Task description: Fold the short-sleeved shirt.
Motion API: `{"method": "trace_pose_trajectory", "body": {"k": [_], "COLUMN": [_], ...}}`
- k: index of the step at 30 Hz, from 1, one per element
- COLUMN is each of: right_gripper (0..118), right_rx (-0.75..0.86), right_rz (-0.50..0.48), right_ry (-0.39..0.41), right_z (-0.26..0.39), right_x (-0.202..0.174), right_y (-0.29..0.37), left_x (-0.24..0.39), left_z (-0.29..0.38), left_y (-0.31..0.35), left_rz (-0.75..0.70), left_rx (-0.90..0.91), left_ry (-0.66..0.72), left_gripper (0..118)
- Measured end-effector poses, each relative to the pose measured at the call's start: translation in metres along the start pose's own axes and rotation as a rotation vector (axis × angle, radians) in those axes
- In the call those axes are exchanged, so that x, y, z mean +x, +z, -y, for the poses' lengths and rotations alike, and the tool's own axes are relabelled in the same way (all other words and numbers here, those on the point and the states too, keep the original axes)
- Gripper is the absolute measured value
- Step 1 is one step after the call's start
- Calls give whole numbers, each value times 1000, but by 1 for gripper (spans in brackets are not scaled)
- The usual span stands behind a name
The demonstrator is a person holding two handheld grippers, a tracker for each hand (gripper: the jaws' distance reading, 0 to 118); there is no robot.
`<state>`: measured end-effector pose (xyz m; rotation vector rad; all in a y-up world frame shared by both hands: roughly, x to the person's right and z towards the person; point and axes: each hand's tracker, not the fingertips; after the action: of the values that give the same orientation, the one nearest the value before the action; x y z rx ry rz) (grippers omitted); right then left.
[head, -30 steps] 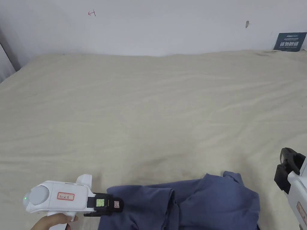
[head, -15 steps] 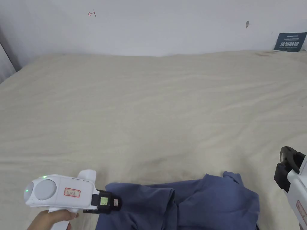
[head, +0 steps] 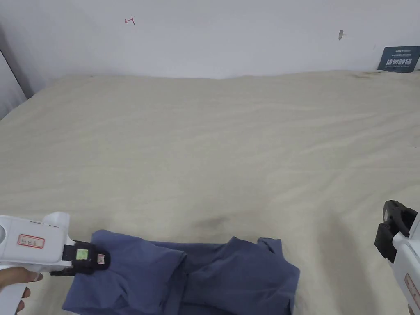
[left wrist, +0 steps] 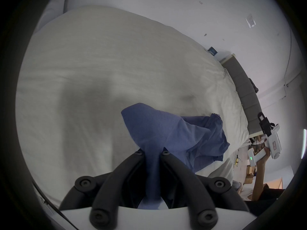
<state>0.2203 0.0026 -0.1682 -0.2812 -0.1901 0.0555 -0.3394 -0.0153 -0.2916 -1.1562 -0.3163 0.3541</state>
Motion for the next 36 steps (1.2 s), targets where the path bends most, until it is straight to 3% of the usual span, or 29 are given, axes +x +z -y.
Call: {"method": "trace_pose_trajectory", "body": {"k": [7, 13, 26, 36], "right_gripper": [0, 0, 1, 1], "right_rx": [-2, 1, 20, 20], "right_rz": [-10, -11, 15, 39], "right_ry": [-7, -11, -45, -52], "right_z": [2, 1, 3, 5], "right_x": [-2, 5, 30, 39], "right_y": [0, 3, 11, 14], "left_x": [18, 70, 199, 256], "left_z": [-3, -10, -9, 17], "left_y": [-6, -14, -83, -161], "left_rz": [-67, -60, 43, 60], "left_rx": [-36, -44, -125, -210], "left_ry": [73, 45, -151, -246], "left_gripper": [8, 8, 8, 8]}}
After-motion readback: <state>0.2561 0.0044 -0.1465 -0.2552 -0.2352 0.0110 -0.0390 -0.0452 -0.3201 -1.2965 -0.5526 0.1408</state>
